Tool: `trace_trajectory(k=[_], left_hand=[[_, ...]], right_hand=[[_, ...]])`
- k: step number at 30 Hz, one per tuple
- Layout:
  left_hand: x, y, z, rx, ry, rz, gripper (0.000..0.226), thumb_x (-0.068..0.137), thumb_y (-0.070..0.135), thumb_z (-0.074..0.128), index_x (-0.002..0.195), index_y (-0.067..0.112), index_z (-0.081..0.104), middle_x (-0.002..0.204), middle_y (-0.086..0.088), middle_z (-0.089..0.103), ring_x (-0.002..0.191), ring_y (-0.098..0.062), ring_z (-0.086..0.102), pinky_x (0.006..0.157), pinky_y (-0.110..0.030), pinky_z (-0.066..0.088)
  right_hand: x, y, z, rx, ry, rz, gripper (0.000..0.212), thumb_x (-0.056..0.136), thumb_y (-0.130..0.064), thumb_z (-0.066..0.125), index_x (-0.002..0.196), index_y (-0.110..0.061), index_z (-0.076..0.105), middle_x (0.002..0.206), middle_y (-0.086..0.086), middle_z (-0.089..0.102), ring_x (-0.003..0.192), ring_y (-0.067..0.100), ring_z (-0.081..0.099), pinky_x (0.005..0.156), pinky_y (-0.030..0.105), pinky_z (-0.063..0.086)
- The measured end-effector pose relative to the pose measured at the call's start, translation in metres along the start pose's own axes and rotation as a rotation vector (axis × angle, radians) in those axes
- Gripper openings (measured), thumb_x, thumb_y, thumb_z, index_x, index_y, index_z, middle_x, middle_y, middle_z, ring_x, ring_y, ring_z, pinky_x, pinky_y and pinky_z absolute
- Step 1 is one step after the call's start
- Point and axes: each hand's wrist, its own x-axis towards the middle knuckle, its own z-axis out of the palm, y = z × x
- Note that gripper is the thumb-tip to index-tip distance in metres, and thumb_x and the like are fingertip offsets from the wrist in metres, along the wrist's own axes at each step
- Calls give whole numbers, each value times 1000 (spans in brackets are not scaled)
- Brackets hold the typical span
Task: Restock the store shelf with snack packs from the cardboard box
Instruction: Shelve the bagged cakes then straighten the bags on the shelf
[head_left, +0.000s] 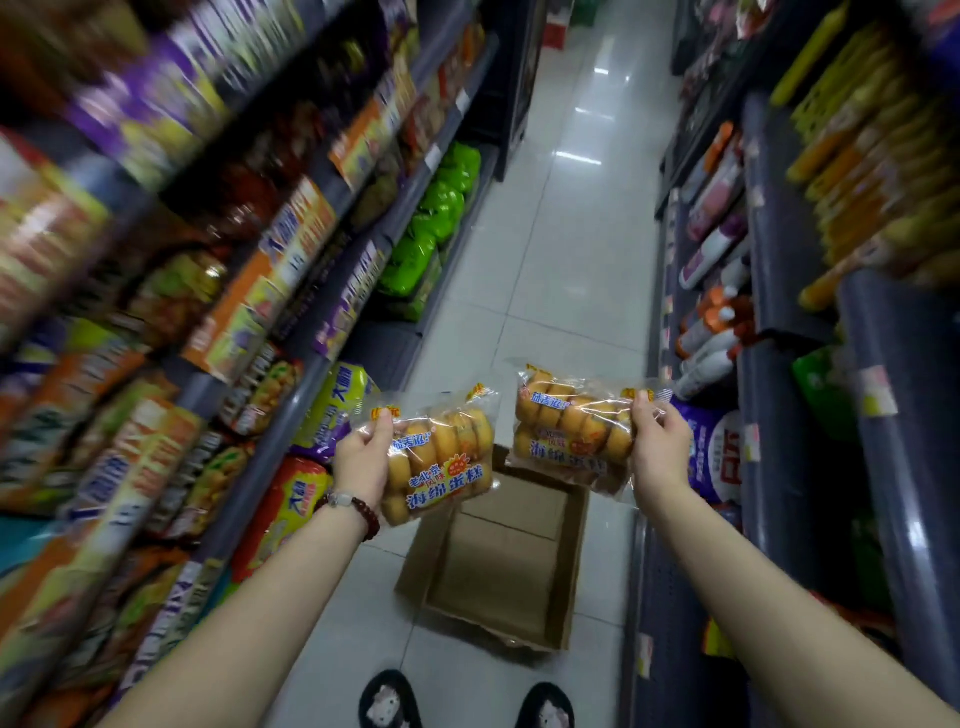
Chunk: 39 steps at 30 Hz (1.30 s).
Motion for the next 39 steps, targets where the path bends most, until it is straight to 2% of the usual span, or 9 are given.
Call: trace_trajectory(k=[3,6,9,13,19,24,29,35,39], left_hand=[[-29,55,-34,-31,51,37,36,91,48,50,73,20,63,80,-6,68,83,-25,66,83,-38,54],[-53,96,-73,-66,67,101,51,77,63,53,74,15,71,79,-11,71,80,-28,68,86,-44,55],[-68,118,-108,-94,44,119,47,62,71,55,73,32,76,88,-17,73,89,-36,68,87,-51,53],[-109,139,-147,-183,101,135,48,63,69,61,76,26,77,92,-9,73,91,-29,68,89,-48,53],[-151,129,-191,-384,264,172,78,43,77,69,89,15,75,98,-8,73,97,-30,67,90,-50,52],[-215,126,-215,-441,360,212,69,51,72,68,85,13,74,99,-10,72,96,-32,67,91,-51,51],[-259,93,-247,-502,485,224,105,28,85,69,93,3,68,90,-15,68,85,-30,65,90,-57,50],[-345,58,-283,-569,638,212,90,41,78,66,98,8,67,100,-12,71,95,-32,67,91,-48,52],[-394,26,-318,-617,755,205,75,51,74,67,84,7,60,91,-7,68,86,-27,66,90,-45,52]], right_hand=[[-35,-58,2,22,-46,-50,34,98,-42,47,111,-14,59,102,5,65,92,20,63,70,34,54],[-68,-112,9,58,-95,-99,27,99,-35,48,103,-11,61,93,5,65,83,18,63,62,28,48],[-96,-152,20,53,-162,-125,26,98,-33,50,89,-12,62,84,7,67,76,21,65,68,31,52],[-128,-189,30,52,-272,-179,26,98,-29,51,87,-8,61,75,6,66,65,17,64,54,25,49],[-168,-222,39,28,-474,-227,22,96,-29,55,85,-10,56,76,14,62,68,27,62,71,40,55],[-198,-233,43,14,-613,-273,23,95,-32,56,86,-11,55,79,15,62,73,28,62,76,43,55],[-230,-233,48,8,-751,-319,39,87,-36,62,57,-21,42,65,6,47,69,22,46,69,36,39],[-292,-224,65,-42,-1008,-333,36,84,-44,64,68,-13,53,70,13,56,72,28,56,71,42,46],[-350,-212,83,-71,-1165,-323,33,90,-38,61,75,-8,58,84,14,66,82,31,64,79,46,53]])
